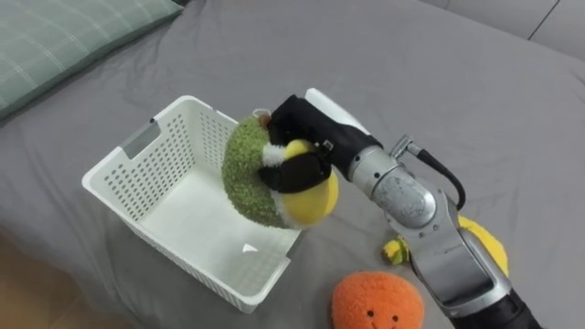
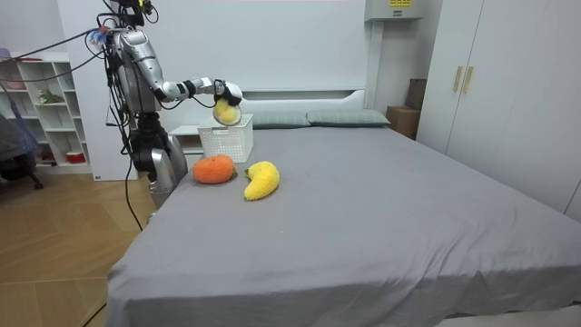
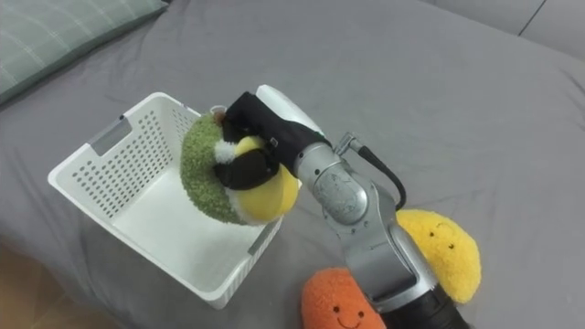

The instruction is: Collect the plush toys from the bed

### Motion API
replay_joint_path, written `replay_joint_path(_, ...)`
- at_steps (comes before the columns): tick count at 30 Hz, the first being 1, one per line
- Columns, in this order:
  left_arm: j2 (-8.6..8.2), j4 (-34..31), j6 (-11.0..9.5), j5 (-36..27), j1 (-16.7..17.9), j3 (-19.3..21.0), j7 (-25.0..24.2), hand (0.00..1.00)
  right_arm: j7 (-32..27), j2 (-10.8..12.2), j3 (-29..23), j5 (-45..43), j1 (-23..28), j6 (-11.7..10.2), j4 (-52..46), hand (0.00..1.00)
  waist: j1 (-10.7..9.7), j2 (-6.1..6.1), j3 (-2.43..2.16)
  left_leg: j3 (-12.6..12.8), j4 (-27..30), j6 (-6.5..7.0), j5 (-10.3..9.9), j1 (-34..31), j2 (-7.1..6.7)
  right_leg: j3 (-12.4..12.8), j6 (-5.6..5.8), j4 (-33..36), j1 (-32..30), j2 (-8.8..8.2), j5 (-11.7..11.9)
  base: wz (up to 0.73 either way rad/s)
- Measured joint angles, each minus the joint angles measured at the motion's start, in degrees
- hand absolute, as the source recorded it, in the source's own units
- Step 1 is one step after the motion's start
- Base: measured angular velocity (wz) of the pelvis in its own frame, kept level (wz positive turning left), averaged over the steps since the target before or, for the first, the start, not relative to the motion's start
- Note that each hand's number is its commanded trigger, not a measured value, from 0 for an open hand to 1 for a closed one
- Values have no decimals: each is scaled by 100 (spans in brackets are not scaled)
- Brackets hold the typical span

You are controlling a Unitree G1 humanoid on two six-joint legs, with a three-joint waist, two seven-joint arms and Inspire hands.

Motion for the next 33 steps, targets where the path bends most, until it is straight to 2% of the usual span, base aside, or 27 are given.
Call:
replay_joint_path(5,-4,-105,56,180,14,5,-37,0,-2,45,-3,-81,-18,0,75,0,14,36,24,-8,-1,-1,1,-19,-1,0,0,-2,-26,-1,0,0)
replay_joint_path(13,-11,-198,107,404,29,52,-106,0,-43,48,-14,-169,-17,0,114,0,1,40,21,-5,4,0,1,-24,-1,-2,0,-5,-28,0,0,0)
replay_joint_path(17,-16,-252,146,655,28,52,-113,0,-59,51,-14,-172,-17,0,177,0,-1,54,3,-6,7,1,1,-24,-3,-1,0,-1,-28,0,1,0)
replay_joint_path(23,-94,-281,168,667,3,52,-113,0,-126,61,-13,-172,-17,0,191,0,-6,95,-38,-3,7,1,10,-18,-4,-3,0,3,-22,0,1,0)
replay_joint_path(33,-106,-280,168,668,-23,84,-114,0,-169,60,-14,-172,-17,0,193,0,-10,85,-46,-3,6,1,12,-16,-4,-4,1,4,-16,-2,1,0)
